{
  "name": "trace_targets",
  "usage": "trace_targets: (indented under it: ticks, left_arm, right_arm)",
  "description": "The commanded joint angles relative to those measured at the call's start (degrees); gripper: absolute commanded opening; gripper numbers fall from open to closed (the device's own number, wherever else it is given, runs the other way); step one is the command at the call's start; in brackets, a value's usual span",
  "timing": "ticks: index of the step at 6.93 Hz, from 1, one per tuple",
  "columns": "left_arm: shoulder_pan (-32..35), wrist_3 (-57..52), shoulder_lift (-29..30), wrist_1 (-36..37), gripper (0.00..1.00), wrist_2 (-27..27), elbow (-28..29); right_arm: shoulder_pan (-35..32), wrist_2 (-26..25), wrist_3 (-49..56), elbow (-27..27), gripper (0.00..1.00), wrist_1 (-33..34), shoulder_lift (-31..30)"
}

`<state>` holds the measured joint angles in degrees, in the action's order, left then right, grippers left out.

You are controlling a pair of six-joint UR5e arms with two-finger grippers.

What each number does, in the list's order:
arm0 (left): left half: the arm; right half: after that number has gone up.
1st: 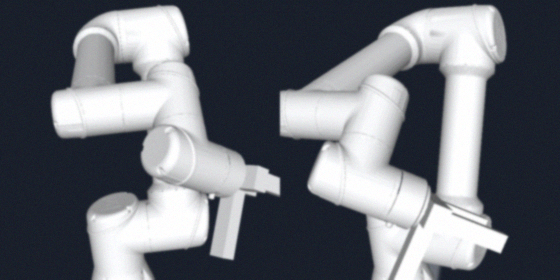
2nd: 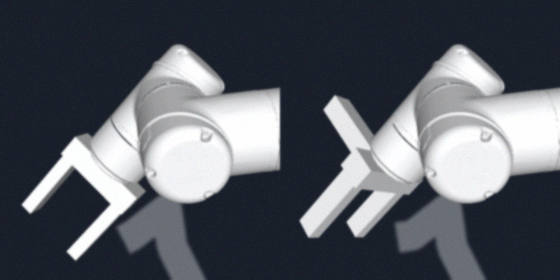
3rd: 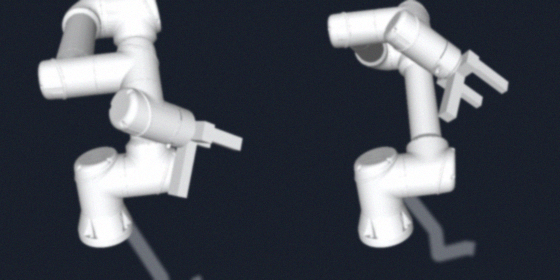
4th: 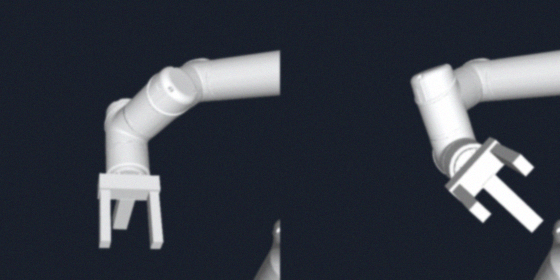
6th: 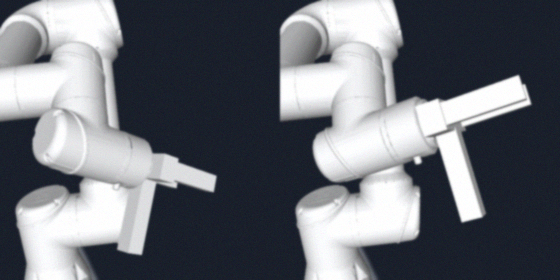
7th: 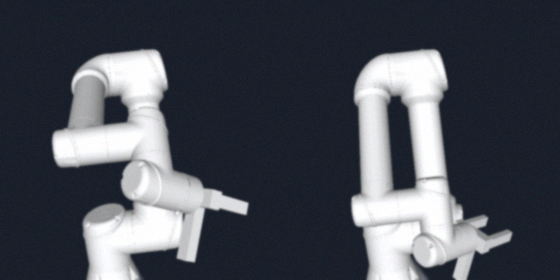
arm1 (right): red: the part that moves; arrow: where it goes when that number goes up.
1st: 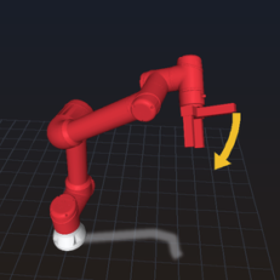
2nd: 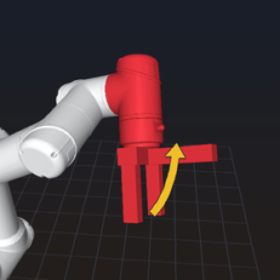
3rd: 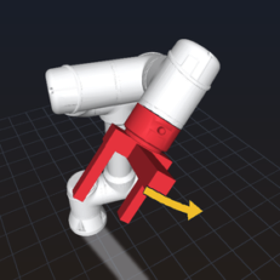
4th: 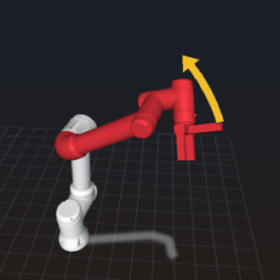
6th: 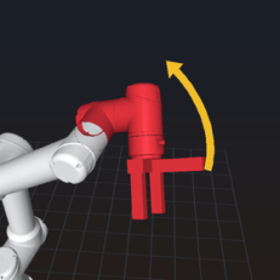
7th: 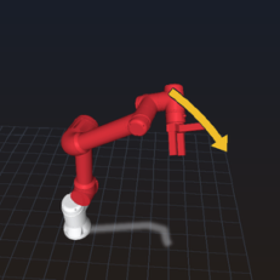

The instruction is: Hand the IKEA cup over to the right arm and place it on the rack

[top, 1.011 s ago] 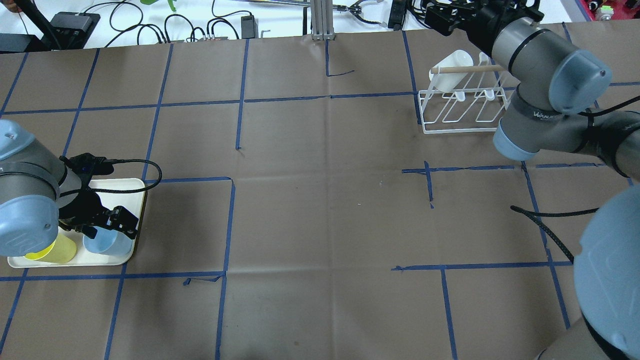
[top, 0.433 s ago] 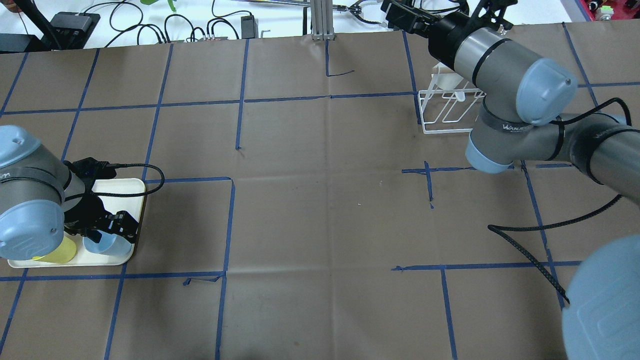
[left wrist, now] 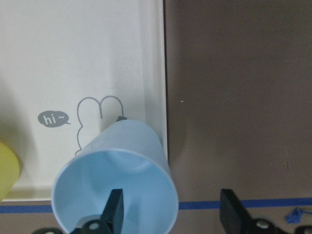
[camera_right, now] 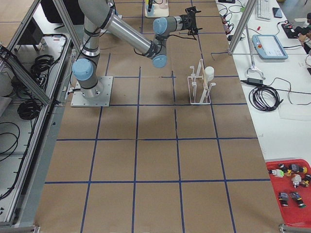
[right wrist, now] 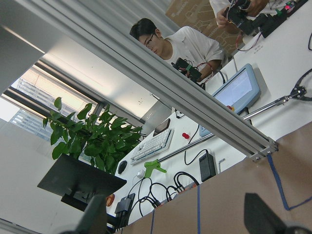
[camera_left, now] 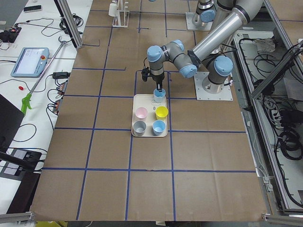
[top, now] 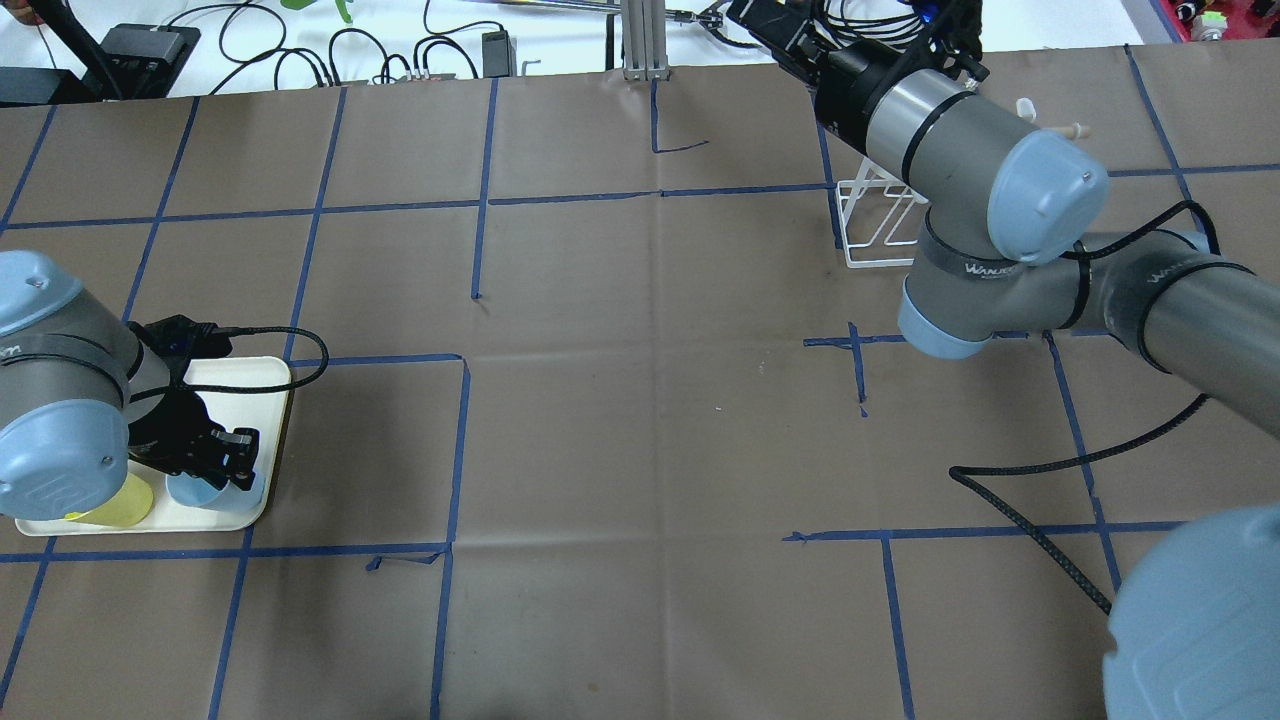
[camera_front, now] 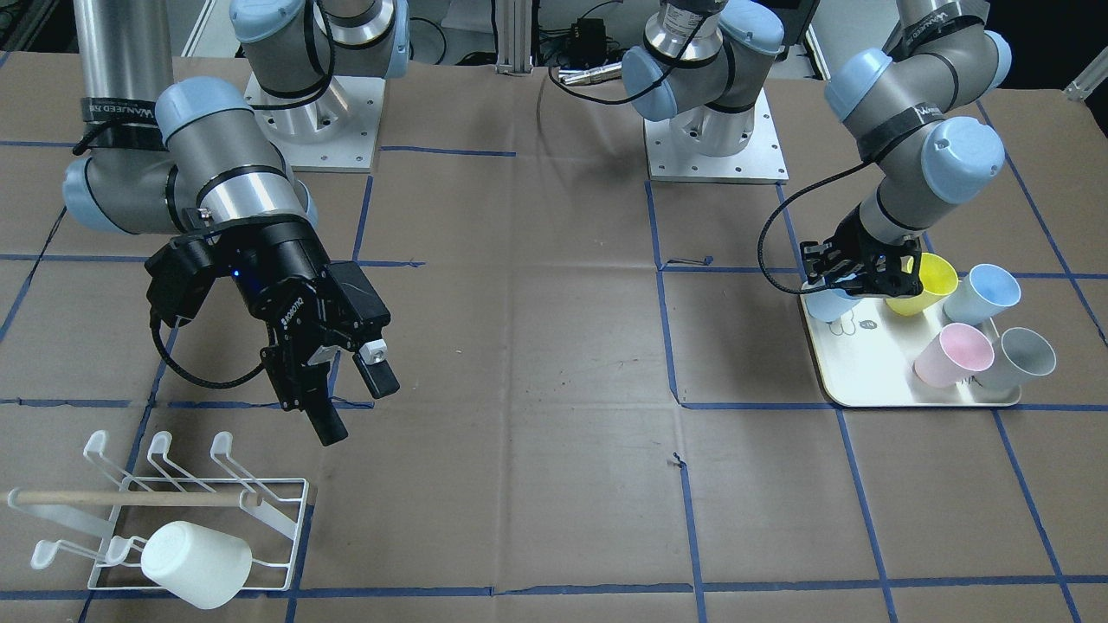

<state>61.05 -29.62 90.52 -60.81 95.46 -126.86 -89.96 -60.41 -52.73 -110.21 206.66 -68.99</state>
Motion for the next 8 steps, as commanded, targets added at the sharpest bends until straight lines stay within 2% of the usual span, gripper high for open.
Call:
trace_targets:
  ticks: [1, 3, 4, 5, 7, 8]
  left_arm:
    - [0.03, 0.35, -0.61, -0.10, 0.00, 0.08, 0.39]
    - [0.12, 0.79, -2.36, -0.54, 0.00, 3.58, 1.70]
    - [0.20, 0.88, -4.11, -3.32, 0.00, 3.68, 3.80]
    - [0.47, 1.83, -4.82, -8.74, 0.00, 3.42, 8.34]
    - [0.99, 2.02, -2.91, -24.63, 0.00, 2.11, 24.13]
    - [2.21, 1.93, -1.94, -28.45, 0.00, -0.51, 30.47]
  right_arm:
    - [-2.14, -4.71, -20.91, -0.36, 1.00, 0.76, 0.08]
    - [-3.82, -4.63, -32.92, -1.31, 1.00, 0.76, 0.08]
    - [-4.00, -3.94, -33.14, -2.19, 1.00, 0.59, 0.08]
    - [-4.00, -3.67, -33.05, -2.29, 1.00, 0.06, -0.01]
    - [-4.70, -3.66, -33.05, -2.29, 1.00, -0.47, -0.10]
    - [-4.88, -3.75, -33.05, -2.29, 1.00, -0.47, -0.27]
